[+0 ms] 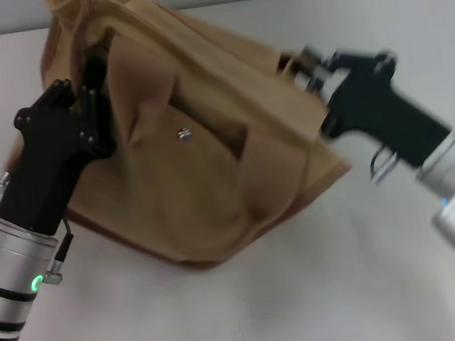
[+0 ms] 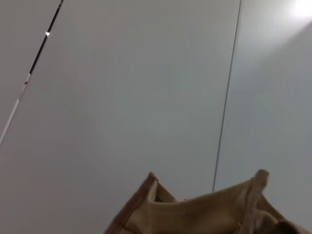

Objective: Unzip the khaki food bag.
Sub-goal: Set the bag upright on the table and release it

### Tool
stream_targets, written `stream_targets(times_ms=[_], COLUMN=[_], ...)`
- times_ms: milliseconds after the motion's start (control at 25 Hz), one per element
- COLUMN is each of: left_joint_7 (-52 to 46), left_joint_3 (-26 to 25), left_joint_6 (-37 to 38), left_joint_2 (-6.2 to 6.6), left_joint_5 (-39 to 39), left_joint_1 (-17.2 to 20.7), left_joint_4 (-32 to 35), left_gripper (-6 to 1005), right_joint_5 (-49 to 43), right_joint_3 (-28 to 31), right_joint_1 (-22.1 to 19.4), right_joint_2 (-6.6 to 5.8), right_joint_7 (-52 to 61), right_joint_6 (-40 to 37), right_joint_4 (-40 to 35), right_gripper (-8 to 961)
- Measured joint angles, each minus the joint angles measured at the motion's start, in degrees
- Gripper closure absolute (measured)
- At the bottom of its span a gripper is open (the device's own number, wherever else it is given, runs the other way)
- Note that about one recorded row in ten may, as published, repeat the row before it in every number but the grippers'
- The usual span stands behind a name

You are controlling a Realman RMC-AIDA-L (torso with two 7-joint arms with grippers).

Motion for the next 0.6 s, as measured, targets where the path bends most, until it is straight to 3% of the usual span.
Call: stream_targets(times_ms=[120, 240, 360, 520, 600], left_joint_7=[-0.1, -0.2, -2.8, -4.9, -4.8], left_joint_3=[2.1, 5.2, 6.6, 6.0, 5.9], left_joint_6=[-1.9, -5.0, -8.5, -10.2, -9.6], left_joint_2=[0.0, -0.02, -0.02, 0.0, 0.03], left_joint_5=[0.2, 0.3, 0.1, -0.4, -0.3], left_joint_1=[-0.9, -2.8, -4.3, -4.1, -3.7], left_joint_4=[-0.5, -1.1, -1.3, -0.7, -0.5], left_gripper=[893, 892, 891, 890, 890], right_joint_5=[0.4, 0.4, 0.2, 0.3, 0.3], right_joint_3=[10.5, 20.0, 20.8, 20.5, 20.5], right_joint_1=[1.8, 5.0, 7.7, 6.7, 5.2], right_joint_2=[-0.34, -0.78, -0.97, -0.47, -0.43], right_joint_7=[7.1, 21.6, 33.7, 33.9, 34.0], right_joint_6=[-0.9, -2.2, -1.9, -2.1, -3.9], right_joint_4=[-1.3, -6.1, -12.0, -12.8, -12.5], right_gripper=[883, 884, 885, 887, 844])
